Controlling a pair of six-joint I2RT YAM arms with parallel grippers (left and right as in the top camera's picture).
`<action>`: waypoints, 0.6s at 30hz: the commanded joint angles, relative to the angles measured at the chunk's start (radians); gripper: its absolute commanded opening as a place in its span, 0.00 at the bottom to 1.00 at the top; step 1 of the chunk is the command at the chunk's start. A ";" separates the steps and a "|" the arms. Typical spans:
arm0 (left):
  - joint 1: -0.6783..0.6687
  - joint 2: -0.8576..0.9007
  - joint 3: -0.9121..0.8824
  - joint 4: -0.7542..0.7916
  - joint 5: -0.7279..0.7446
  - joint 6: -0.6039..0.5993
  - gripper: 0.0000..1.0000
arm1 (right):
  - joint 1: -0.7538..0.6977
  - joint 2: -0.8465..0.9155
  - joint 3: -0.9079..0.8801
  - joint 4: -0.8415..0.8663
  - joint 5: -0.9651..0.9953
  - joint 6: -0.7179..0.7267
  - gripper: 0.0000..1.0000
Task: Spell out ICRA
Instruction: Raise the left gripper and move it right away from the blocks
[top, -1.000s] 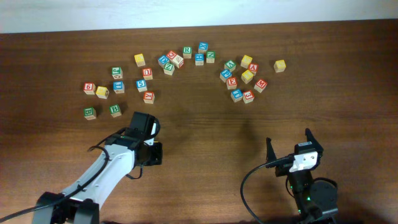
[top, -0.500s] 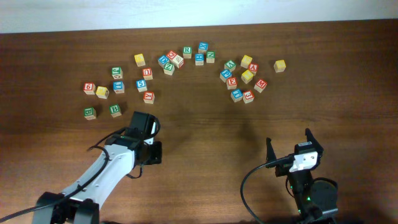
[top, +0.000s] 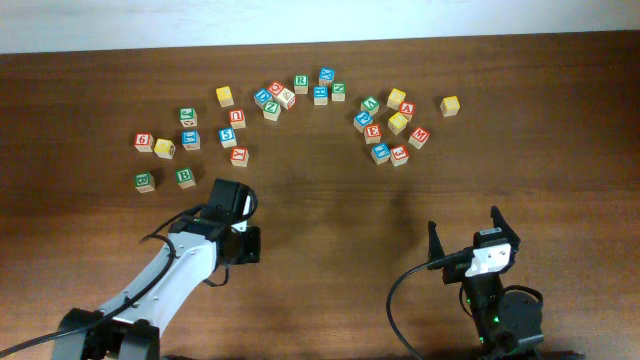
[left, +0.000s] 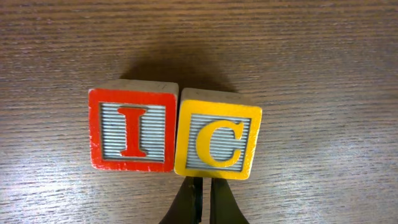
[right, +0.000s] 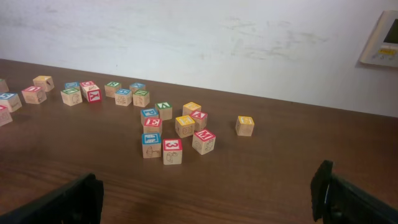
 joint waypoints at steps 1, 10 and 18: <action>0.001 -0.003 -0.010 -0.010 0.057 0.005 0.00 | -0.007 -0.008 -0.005 -0.008 0.001 0.012 0.98; 0.001 -0.004 0.058 -0.137 0.121 0.004 0.00 | -0.007 -0.008 -0.005 -0.008 0.001 0.012 0.98; 0.001 -0.004 0.234 -0.290 0.120 0.004 0.00 | -0.007 -0.008 -0.005 -0.008 0.001 0.012 0.98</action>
